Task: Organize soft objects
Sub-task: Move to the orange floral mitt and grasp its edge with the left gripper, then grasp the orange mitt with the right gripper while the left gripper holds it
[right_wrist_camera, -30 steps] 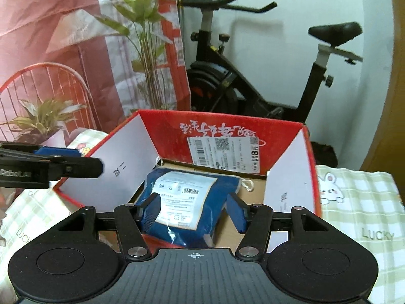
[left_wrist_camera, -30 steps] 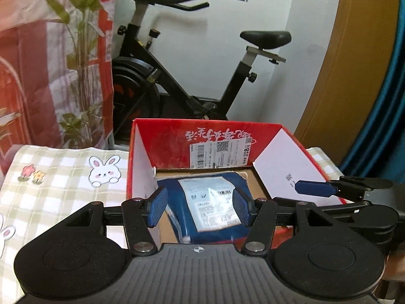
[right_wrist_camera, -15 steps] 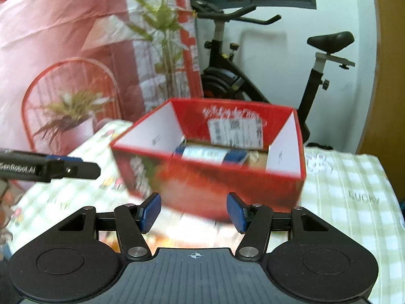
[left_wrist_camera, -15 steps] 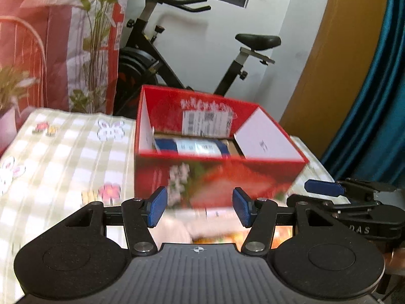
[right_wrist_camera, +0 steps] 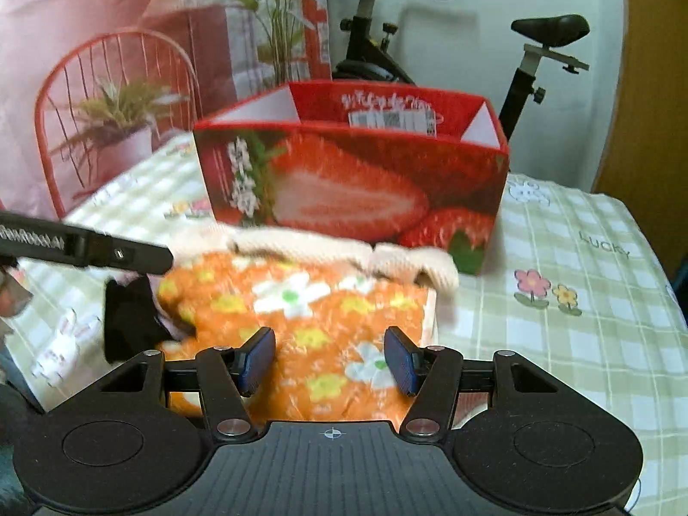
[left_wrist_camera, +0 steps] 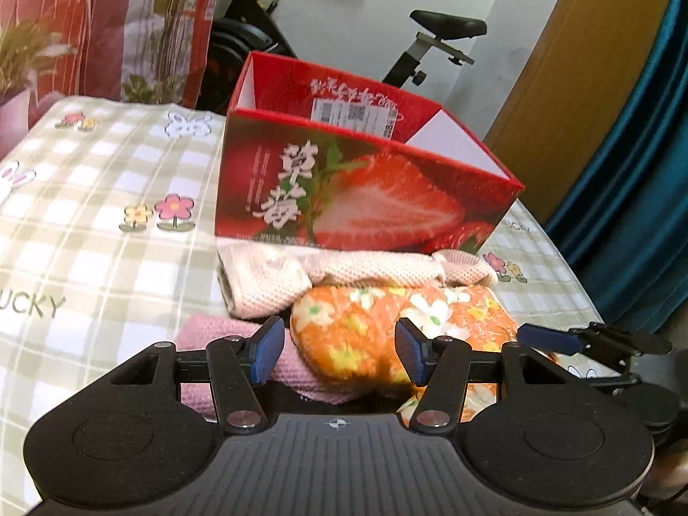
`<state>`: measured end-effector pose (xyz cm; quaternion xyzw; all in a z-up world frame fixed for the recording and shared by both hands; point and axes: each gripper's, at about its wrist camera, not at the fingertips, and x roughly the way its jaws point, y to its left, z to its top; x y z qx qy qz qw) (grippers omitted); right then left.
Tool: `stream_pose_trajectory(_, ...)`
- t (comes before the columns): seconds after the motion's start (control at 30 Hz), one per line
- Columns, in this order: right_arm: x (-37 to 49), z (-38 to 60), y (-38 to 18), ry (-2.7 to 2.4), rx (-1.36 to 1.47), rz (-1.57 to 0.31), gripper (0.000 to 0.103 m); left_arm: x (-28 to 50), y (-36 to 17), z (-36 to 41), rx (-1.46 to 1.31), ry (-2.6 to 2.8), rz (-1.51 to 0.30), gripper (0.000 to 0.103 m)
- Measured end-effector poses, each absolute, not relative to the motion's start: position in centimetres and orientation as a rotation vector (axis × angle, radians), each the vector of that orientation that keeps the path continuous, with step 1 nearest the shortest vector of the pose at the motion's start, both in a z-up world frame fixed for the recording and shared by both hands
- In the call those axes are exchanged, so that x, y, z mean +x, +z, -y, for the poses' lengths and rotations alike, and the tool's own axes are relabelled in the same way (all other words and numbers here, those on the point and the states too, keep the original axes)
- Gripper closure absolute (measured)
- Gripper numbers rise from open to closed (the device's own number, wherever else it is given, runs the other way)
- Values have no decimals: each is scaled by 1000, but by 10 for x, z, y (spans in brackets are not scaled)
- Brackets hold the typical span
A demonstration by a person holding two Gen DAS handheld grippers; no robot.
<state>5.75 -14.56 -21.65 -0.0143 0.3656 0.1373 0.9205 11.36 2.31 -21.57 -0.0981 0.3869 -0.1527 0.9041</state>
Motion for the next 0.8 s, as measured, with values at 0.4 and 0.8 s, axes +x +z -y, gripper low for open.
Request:
stream_pose_trajectory(0.4,66,153,-248,296,59,-803,48,142,-253,-18,-285,-341,-884,45)
stream_pose_trajectory(0.8,62,161,-239,275,121,-721,48,122,-241,-29,-232,-270,-780,84)
